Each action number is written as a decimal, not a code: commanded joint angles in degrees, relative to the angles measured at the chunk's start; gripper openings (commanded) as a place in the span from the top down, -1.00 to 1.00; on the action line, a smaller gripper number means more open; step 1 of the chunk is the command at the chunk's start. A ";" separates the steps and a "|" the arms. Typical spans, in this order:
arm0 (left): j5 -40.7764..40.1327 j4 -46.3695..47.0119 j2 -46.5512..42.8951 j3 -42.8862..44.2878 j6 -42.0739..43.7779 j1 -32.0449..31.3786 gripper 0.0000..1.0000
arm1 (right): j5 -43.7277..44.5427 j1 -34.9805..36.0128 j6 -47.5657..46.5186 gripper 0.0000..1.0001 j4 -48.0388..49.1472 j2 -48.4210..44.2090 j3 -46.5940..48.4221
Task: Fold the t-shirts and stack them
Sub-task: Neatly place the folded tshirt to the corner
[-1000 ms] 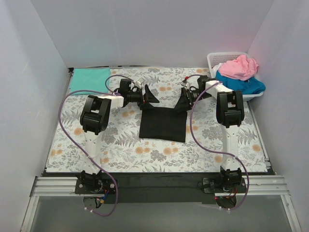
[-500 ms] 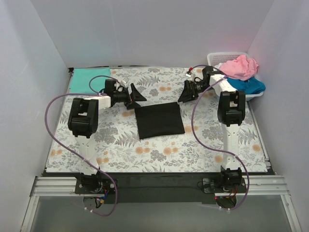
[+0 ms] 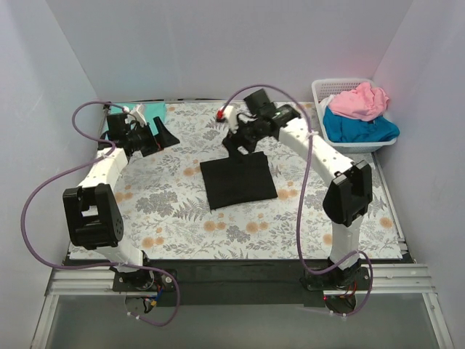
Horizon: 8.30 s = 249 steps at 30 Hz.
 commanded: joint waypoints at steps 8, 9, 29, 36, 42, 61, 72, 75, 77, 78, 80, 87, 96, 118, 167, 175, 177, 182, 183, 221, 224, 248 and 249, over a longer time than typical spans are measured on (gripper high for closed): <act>-0.34 -5.41 -6.42 -18.17 -12.46 -0.46 -0.83 | 19.57 20.41 -1.78 -0.26 4.35 2.86 -11.77; -0.43 -5.32 -5.81 -18.70 -12.82 -0.46 -0.83 | 20.35 22.25 -1.70 -0.22 5.13 3.12 -12.74; 3.97 -2.77 2.19 -19.58 -16.08 -0.46 -0.80 | 22.03 27.02 -2.31 -0.02 11.12 11.83 -10.91; 4.14 -2.07 1.49 -21.07 -16.60 -0.37 -0.79 | 23.79 27.28 -3.45 0.05 13.14 13.76 -12.92; 4.40 -0.32 -0.18 -23.53 -17.84 -0.37 -0.78 | 24.84 27.11 -3.54 0.94 14.81 12.45 -15.04; 1.60 28.58 3.51 -34.08 -43.40 -5.56 -0.83 | 20.71 22.80 -0.38 0.97 14.81 8.13 -7.30; -7.81 31.68 10.80 -30.66 -53.08 -15.04 -0.84 | 21.50 22.54 1.20 0.97 14.90 9.37 -3.35; -8.16 28.97 14.58 -26.53 -53.87 -15.93 -0.70 | 21.42 22.54 1.29 0.97 14.81 9.54 -2.64; -8.42 28.78 16.68 -24.08 -54.66 -16.28 -0.55 | 21.33 22.62 1.47 0.97 14.90 9.72 -2.56; -8.51 28.78 17.22 -23.54 -54.93 -16.46 -0.49 | 21.42 22.62 1.56 0.97 14.98 9.89 -2.47; -9.30 28.78 18.71 -22.14 -55.28 -17.07 -0.30 | 21.33 22.62 1.73 0.97 14.90 10.07 -1.94; -12.29 25.02 21.35 -15.55 -51.78 -18.13 0.83 | 21.07 22.71 2.26 0.97 14.90 11.21 0.43; -21.67 -0.71 25.91 7.55 -18.40 -17.34 1.00 | 22.29 18.41 5.07 -0.67 14.63 5.25 -3.86; -35.58 -8.14 43.42 57.33 23.56 -7.50 1.00 | 24.05 9.53 4.81 -0.97 15.25 -6.98 -20.84; -28.03 -1.89 25.31 49.41 29.36 -0.90 1.00 | 23.79 9.44 4.90 -0.97 14.72 -5.66 -19.87; -27.85 -1.81 25.48 48.80 30.06 0.15 1.00 | 23.53 9.44 5.07 -0.97 14.63 -4.96 -19.34; -27.85 -1.89 26.53 48.97 30.06 0.42 1.00 | 23.53 9.53 5.07 -0.97 14.37 -4.79 -19.34; -27.24 -2.07 28.03 48.18 30.24 1.21 1.00 | 23.70 9.44 4.90 -0.97 14.19 -4.43 -18.99; -27.06 -1.98 28.21 47.57 30.24 1.21 1.00 | 23.70 9.44 4.90 -0.97 14.11 -4.35 -18.99; -4.91 9.44 22.32 36.49 38.06 4.02 1.00 | 23.61 9.53 4.28 -0.97 12.61 -1.71 -16.71; -4.12 8.92 22.23 37.37 37.36 3.85 1.00 | 23.35 9.44 4.37 -0.97 12.44 -1.53 -16.44; -11.41 3.99 30.49 45.63 39.73 3.32 1.00 | 23.88 9.44 4.28 -0.97 12.17 -1.62 -16.71; -11.50 4.08 31.10 45.72 40.17 3.67 1.00 | 23.88 9.53 4.28 -0.97 12.00 -1.45 -16.71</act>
